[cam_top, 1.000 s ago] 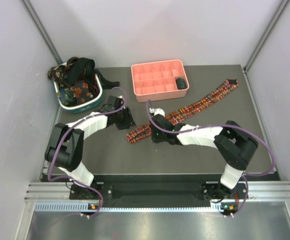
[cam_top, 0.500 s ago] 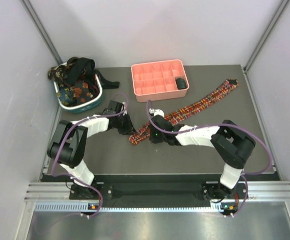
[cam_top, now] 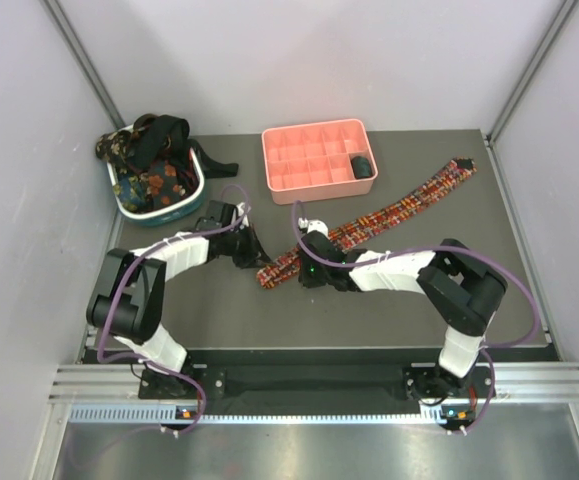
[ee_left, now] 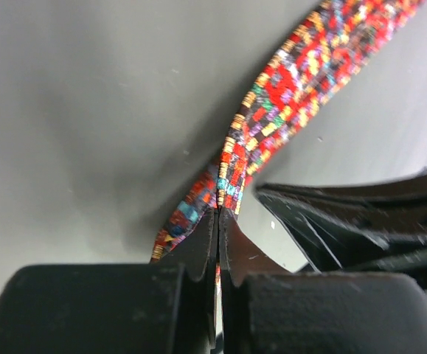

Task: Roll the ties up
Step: Flatten the tie

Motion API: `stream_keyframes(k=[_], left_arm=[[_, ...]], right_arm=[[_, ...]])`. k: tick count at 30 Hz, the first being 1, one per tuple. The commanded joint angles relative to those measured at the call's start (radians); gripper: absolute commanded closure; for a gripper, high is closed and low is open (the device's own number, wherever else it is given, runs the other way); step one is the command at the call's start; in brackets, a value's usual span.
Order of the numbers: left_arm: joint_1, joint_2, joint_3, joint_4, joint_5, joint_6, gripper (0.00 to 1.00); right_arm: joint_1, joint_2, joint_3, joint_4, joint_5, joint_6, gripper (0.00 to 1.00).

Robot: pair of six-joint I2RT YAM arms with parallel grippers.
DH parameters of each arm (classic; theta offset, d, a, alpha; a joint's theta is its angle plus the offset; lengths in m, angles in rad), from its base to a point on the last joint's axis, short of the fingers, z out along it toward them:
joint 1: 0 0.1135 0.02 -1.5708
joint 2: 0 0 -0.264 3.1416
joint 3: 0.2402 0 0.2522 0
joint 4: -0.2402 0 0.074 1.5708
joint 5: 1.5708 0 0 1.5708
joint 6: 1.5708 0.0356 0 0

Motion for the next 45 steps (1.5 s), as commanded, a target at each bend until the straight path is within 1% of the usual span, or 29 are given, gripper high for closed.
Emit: stream_keyframes(k=[1, 9, 15, 17, 19, 22, 23, 25, 26, 27, 29, 30, 31, 33, 34, 37, 38, 40, 41, 42, 43, 44, 45], left_arm=[[0.002, -0.051, -0.021, 0.015, 0.077, 0.033, 1.0], [0.002, -0.064, -0.069, -0.018, 0.07, 0.077, 1.0], [-0.003, -0.085, -0.099, -0.055, 0.034, 0.108, 1.0], [-0.007, -0.088, -0.104, -0.061, 0.024, 0.114, 0.99], [-0.012, -0.085, -0.104, -0.067, 0.014, 0.119, 0.95], [-0.018, -0.088, -0.105, -0.075, 0.001, 0.122, 0.84], [-0.018, -0.099, -0.107, -0.078, -0.024, 0.119, 0.76], [-0.018, -0.122, -0.105, -0.112, -0.087, 0.114, 0.72], [-0.018, -0.137, -0.105, -0.12, -0.129, 0.114, 0.66], [-0.018, -0.171, -0.107, -0.126, -0.151, 0.111, 0.55], [-0.018, -0.224, -0.104, -0.149, -0.208, 0.105, 0.45], [-0.018, -0.243, -0.101, -0.155, -0.226, 0.101, 0.38], [-0.018, -0.26, -0.092, -0.175, -0.251, 0.097, 0.34], [-0.015, -0.304, -0.081, -0.198, -0.312, 0.082, 0.31], [-0.014, -0.32, -0.067, -0.21, -0.329, 0.077, 0.29], [0.002, -0.389, -0.07, -0.239, -0.39, 0.044, 0.28], [0.026, -0.434, -0.075, -0.242, -0.404, 0.025, 0.28], [0.067, -0.487, -0.101, -0.245, -0.424, 0.002, 0.29], [0.09, -0.539, -0.11, -0.244, -0.423, -0.013, 0.3], [0.142, -0.564, -0.121, -0.247, -0.418, -0.022, 0.3], [0.169, -0.585, -0.124, -0.253, -0.412, -0.03, 0.3], [0.219, -0.622, -0.124, -0.256, -0.403, -0.038, 0.3], [0.245, -0.636, -0.118, -0.261, -0.389, -0.042, 0.31]], right_arm=[[0.011, 0.025, 0.032, 0.002, 0.022, 0.006, 1.0], [0.011, 0.045, 0.069, -0.03, 0.028, 0.003, 1.0], [0.011, 0.048, 0.075, -0.042, 0.036, -0.002, 1.0], [0.012, 0.048, 0.077, -0.042, 0.036, -0.003, 0.98], [0.011, 0.042, 0.074, -0.041, 0.034, -0.008, 0.98], [0.012, 0.019, 0.063, -0.036, 0.037, -0.017, 0.95], [0.014, 0.01, 0.058, -0.038, 0.039, -0.02, 0.94], [0.012, -0.019, 0.047, -0.041, 0.045, -0.033, 0.91], [0.014, -0.03, 0.037, -0.041, 0.048, -0.036, 0.9], [0.017, -0.041, 0.031, -0.039, 0.054, -0.046, 0.87], [0.028, -0.071, 0.018, -0.039, 0.06, -0.06, 0.83], [0.035, -0.077, 0.02, -0.042, 0.069, -0.077, 0.81], [0.052, -0.088, 0.027, -0.057, 0.08, -0.085, 0.8], [0.075, -0.097, 0.038, -0.068, 0.099, -0.129, 0.76], [0.106, -0.105, 0.049, -0.074, 0.108, -0.149, 0.74], [0.173, -0.108, 0.081, -0.093, 0.152, -0.21, 0.66], [0.189, -0.105, 0.092, -0.099, 0.171, -0.22, 0.61], [0.212, -0.093, 0.116, -0.102, 0.163, -0.241, 0.58], [0.218, -0.09, 0.124, -0.1, 0.156, -0.247, 0.56], [0.222, -0.087, 0.129, -0.097, 0.148, -0.255, 0.52], [0.233, -0.088, 0.133, -0.078, 0.136, -0.264, 0.5], [0.238, -0.09, 0.136, -0.07, 0.129, -0.27, 0.47], [0.248, -0.087, 0.141, -0.058, 0.128, -0.279, 0.41]])
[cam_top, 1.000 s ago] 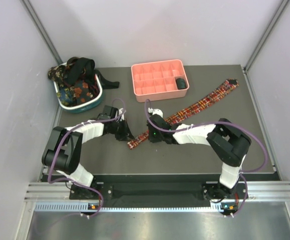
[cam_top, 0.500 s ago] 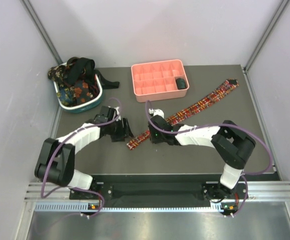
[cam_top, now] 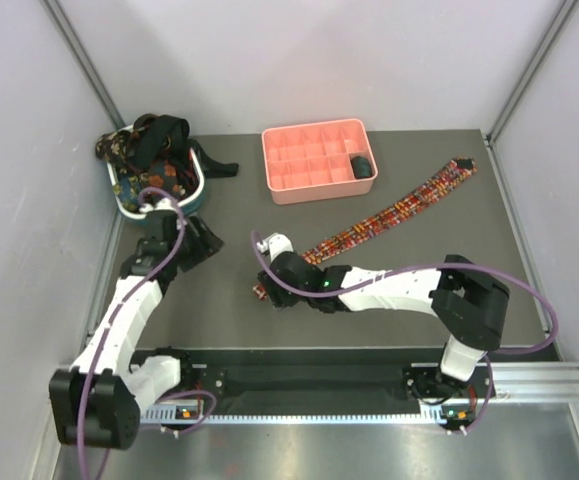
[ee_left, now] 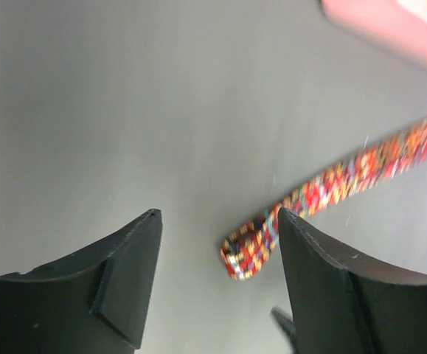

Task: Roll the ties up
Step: Flatten the tie, then roll the tie

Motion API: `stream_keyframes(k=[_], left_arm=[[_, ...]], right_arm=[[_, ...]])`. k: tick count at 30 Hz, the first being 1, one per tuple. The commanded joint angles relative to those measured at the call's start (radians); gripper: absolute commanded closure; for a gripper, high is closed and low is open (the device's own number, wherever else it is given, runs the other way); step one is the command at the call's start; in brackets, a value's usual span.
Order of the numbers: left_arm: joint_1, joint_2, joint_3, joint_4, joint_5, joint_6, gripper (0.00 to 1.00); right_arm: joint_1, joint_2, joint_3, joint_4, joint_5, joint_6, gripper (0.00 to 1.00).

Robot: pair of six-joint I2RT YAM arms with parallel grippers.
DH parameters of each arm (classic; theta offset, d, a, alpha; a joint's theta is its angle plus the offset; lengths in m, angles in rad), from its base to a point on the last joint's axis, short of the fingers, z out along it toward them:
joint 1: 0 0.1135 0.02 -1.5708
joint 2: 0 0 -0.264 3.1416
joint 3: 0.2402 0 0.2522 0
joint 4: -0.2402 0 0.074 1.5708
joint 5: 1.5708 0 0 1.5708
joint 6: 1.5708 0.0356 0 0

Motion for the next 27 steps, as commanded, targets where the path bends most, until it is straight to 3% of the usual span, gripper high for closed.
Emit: stream_keyframes(k=[1, 5, 9, 19, 27], left_arm=[[0.099, -0.072, 0.004, -0.028, 0.008, -0.046, 0.32], [0.249, -0.089, 0.06, -0.063, 0.098, -0.064, 0.36], [0.33, -0.08, 0.096, -0.056, 0.181, -0.063, 0.37], [0.352, -0.057, 0.107, -0.053, 0.22, -0.015, 0.37], [0.353, -0.092, 0.095, -0.033, 0.215, -0.002, 0.37]], right_arm=[[0.021, -0.02, 0.054, 0.038, -0.001, -0.066, 0.39], [0.032, 0.029, 0.122, 0.007, -0.007, -0.093, 0.36], [0.037, 0.103, 0.191, -0.014, -0.005, -0.104, 0.36], [0.046, 0.278, 0.381, -0.155, 0.018, -0.106, 0.36], [0.052, 0.359, 0.418, -0.234, 0.035, -0.055, 0.4]])
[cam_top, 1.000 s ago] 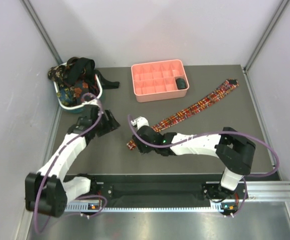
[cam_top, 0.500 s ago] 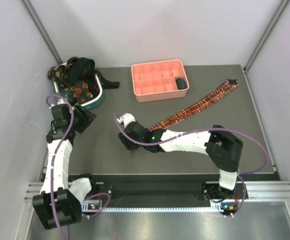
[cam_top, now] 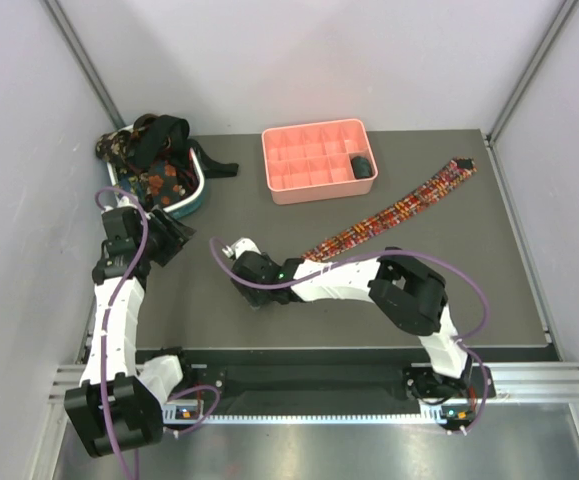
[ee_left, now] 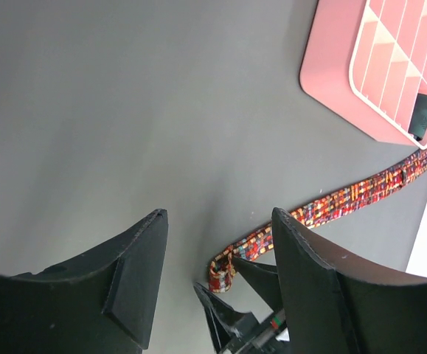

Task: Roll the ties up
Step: Roll the tie

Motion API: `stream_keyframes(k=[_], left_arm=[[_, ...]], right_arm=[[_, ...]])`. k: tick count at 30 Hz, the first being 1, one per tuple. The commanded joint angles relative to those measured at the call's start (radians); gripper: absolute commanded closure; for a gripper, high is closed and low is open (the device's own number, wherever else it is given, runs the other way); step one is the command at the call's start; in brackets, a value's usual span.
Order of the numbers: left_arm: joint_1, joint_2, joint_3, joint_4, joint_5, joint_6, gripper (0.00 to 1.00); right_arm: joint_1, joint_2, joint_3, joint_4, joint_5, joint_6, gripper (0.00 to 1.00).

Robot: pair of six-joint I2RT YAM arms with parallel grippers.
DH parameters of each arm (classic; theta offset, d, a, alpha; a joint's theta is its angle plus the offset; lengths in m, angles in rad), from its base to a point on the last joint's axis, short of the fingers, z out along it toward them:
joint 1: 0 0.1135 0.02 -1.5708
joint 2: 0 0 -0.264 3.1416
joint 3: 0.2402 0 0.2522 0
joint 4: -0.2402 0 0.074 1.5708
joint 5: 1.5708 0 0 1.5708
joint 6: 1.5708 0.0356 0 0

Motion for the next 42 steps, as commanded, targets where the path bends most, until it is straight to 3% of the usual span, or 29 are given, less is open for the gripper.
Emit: stream_keyframes(k=[1, 4, 5, 8, 11, 18, 25, 29, 34, 42], left_arm=[[0.006, -0.031, 0.02, 0.032, 0.023, 0.019, 0.37], [0.006, -0.033, 0.017, 0.041, 0.036, 0.024, 0.37], [0.006, -0.033, 0.014, 0.042, 0.044, 0.027, 0.37], [0.008, -0.022, 0.008, 0.052, 0.073, 0.045, 0.37], [0.005, 0.0, 0.003, 0.053, 0.098, 0.058, 0.37], [-0.061, 0.038, -0.022, 0.076, 0.115, 0.07, 0.34], [-0.262, 0.018, -0.063, 0.11, -0.019, 0.026, 0.3], [-0.3, 0.003, -0.106, 0.122, -0.059, 0.044, 0.28], [-0.314, -0.066, -0.184, 0.179, -0.063, 0.075, 0.28], [-0.33, -0.244, -0.4, 0.47, -0.023, 0.085, 0.23]], right_arm=[[0.022, 0.018, 0.034, -0.04, 0.017, 0.032, 0.42], [0.024, 0.025, 0.019, -0.017, 0.002, 0.047, 0.58], [0.024, 0.026, 0.014, -0.011, -0.004, 0.055, 0.7], [0.022, 0.018, 0.002, 0.006, -0.015, 0.058, 0.89], [0.018, 0.002, -0.012, 0.033, -0.05, 0.072, 1.0], [-0.068, -0.158, -0.23, 0.32, -0.321, 0.118, 1.0], [-0.15, -0.204, -0.365, 0.529, -0.535, 0.196, 0.99], [-0.183, -0.219, -0.408, 0.607, -0.636, 0.249, 0.99], [-0.219, -0.238, -0.439, 0.661, -0.693, 0.288, 0.98], [-0.262, -0.207, -0.385, 0.617, -0.736, 0.299, 0.95]])
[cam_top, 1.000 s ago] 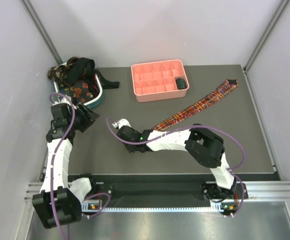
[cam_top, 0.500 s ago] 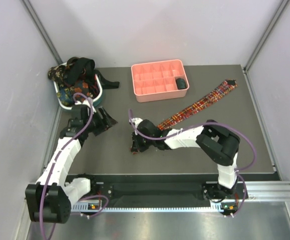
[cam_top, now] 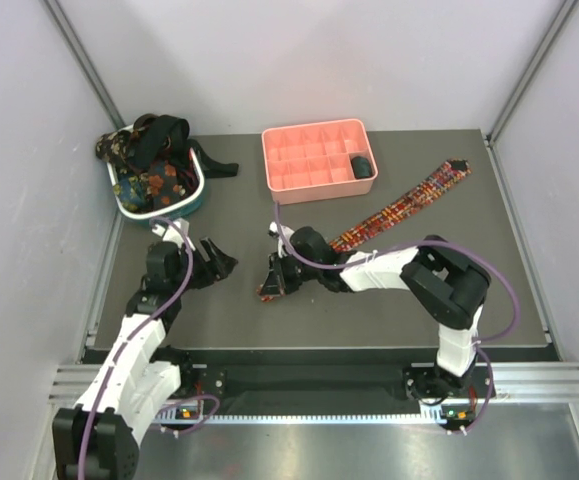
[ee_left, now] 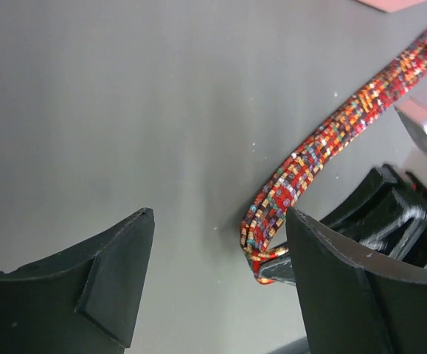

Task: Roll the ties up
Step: Roll the tie

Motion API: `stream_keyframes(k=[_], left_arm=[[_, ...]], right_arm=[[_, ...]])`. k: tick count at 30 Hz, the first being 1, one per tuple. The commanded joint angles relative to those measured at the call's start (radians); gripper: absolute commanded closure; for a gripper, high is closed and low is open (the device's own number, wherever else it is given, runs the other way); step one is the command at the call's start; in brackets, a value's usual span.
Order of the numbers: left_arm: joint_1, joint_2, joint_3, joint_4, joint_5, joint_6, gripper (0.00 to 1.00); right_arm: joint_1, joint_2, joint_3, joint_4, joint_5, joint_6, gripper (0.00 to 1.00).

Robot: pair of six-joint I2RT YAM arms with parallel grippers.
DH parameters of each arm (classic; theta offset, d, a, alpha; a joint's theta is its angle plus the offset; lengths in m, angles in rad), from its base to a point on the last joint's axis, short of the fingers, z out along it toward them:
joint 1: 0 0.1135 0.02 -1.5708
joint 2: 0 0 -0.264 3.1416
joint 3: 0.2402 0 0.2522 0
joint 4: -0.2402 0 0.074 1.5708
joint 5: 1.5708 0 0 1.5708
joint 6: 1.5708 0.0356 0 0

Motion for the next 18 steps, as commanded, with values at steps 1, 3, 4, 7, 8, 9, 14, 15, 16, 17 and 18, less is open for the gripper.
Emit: stream_keyframes(k=[1, 3, 4, 7, 8, 9, 14, 15, 16, 17, 18], left_arm=[[-0.02, -0.076, -0.1, 0.252, 0.033, 0.045, 0.23], [-0.034, -0.104, -0.141, 0.341, 0.043, 0.083, 0.23], [-0.052, -0.11, -0.171, 0.367, 0.059, 0.099, 0.23], [-0.1, -0.092, -0.204, 0.476, 0.079, 0.154, 0.23], [-0.112, -0.076, -0.21, 0.495, 0.102, 0.172, 0.23], [-0.126, -0.046, -0.208, 0.504, 0.106, 0.189, 0.23], [-0.178, 0.065, -0.204, 0.587, 0.164, 0.264, 0.25], [-0.189, 0.089, -0.207, 0.601, 0.179, 0.271, 0.25], [-0.194, 0.105, -0.21, 0.61, 0.187, 0.28, 0.25], [-0.197, 0.116, -0.208, 0.61, 0.193, 0.287, 0.25], [-0.2, 0.134, -0.204, 0.601, 0.192, 0.297, 0.26]], right_arm=[[-0.025, -0.01, 0.061, 0.024, -0.051, 0.003, 0.95], [-0.043, 0.001, 0.079, 0.001, -0.055, -0.004, 0.94], [-0.05, 0.004, 0.085, -0.018, -0.06, -0.013, 0.94], [-0.065, 0.007, 0.096, -0.046, -0.069, -0.032, 0.93], [-0.067, 0.006, 0.102, -0.057, -0.069, -0.039, 0.92], [-0.074, 0.007, 0.105, -0.072, -0.065, -0.044, 0.92], [-0.094, 0.023, 0.105, -0.098, -0.071, -0.061, 0.91], [-0.097, 0.024, 0.105, -0.1, -0.072, -0.061, 0.91], [-0.099, 0.026, 0.104, -0.101, -0.074, -0.069, 0.91], [-0.1, 0.03, 0.104, -0.103, -0.072, -0.075, 0.91], [-0.103, 0.032, 0.105, -0.115, -0.069, -0.078, 0.91]])
